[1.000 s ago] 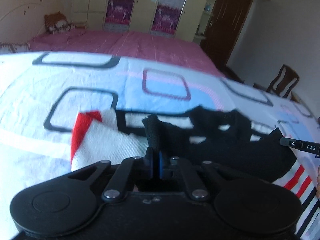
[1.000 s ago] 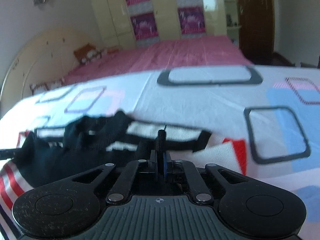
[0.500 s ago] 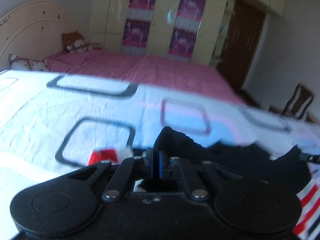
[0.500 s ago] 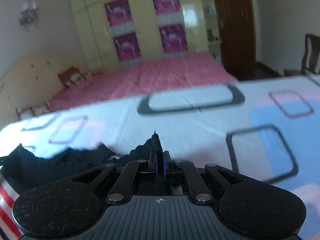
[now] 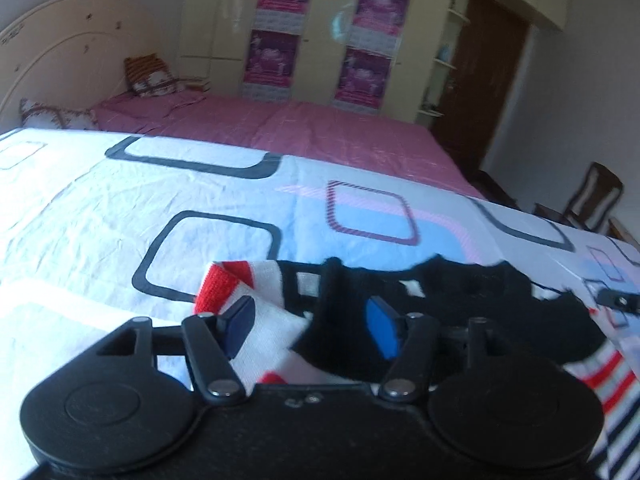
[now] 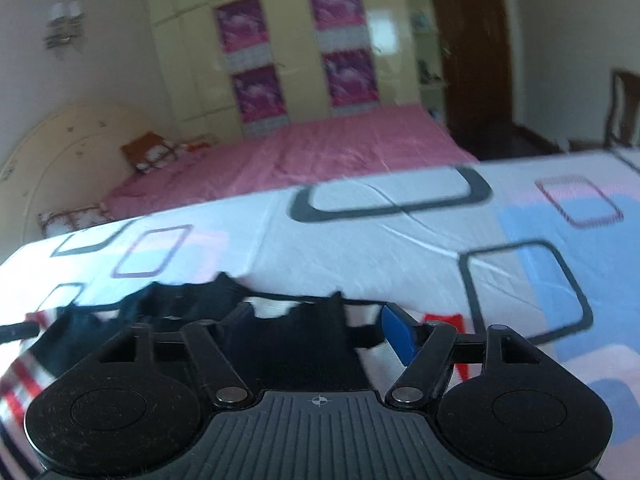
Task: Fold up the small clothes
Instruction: 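Open both tools and release the folded sweater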
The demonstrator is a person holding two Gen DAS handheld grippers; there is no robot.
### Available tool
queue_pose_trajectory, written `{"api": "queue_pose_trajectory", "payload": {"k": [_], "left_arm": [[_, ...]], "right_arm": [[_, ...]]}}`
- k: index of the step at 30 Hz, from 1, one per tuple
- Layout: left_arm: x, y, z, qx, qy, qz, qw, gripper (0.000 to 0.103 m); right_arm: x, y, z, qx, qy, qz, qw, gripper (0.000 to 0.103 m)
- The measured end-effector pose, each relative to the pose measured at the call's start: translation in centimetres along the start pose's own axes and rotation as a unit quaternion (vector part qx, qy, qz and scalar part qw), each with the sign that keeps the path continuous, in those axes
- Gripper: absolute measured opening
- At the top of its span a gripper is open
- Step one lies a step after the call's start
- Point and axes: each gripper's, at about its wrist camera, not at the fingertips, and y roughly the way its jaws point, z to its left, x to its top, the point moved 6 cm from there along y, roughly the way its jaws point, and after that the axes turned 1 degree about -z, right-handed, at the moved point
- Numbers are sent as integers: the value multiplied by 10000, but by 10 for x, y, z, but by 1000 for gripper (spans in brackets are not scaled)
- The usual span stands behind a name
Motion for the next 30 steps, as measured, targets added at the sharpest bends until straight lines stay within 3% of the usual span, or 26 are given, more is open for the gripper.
{"api": "queue_pose_trajectory", "payload": {"k": [1, 3, 5, 9, 11, 15, 18, 24, 30], "left_arm": [[-1, -6, -4, -48, 73, -31, 10000, 60], [-4, -15, -18, -173, 245, -45, 9995, 59], [-8, -22, -34, -322, 398, -35, 9987, 59], [-21, -20, -64, -531, 706, 54, 9961, 59], [-29, -16, -68, -449, 795, 107, 9958, 59], [-52, -8, -53, -20, 892, 382, 9953, 58], [-61, -12, -39, -41, 952, 270, 9951, 60], [-56, -18, -32, 102, 852, 329, 9958, 59], [-54, -42, -42, 62, 617, 408, 9972, 57]], "right_arm": [[-2, -2, 6, 47, -30, -9, 10000, 69], [-7, -3, 16, 192, -8, 88, 9998, 49], [-13, -3, 29, 335, -31, 197, 9992, 41], [-28, -4, 62, 580, -353, 328, 9972, 40], [-38, -4, 73, 632, -536, 402, 9957, 40], [-61, -6, 71, 566, -733, 619, 9938, 40], [-76, -9, 56, 279, -1134, 554, 9916, 41], [-74, -20, 40, 61, -849, 534, 9949, 41], [-76, -47, 56, 420, -688, 485, 9956, 41]]}}
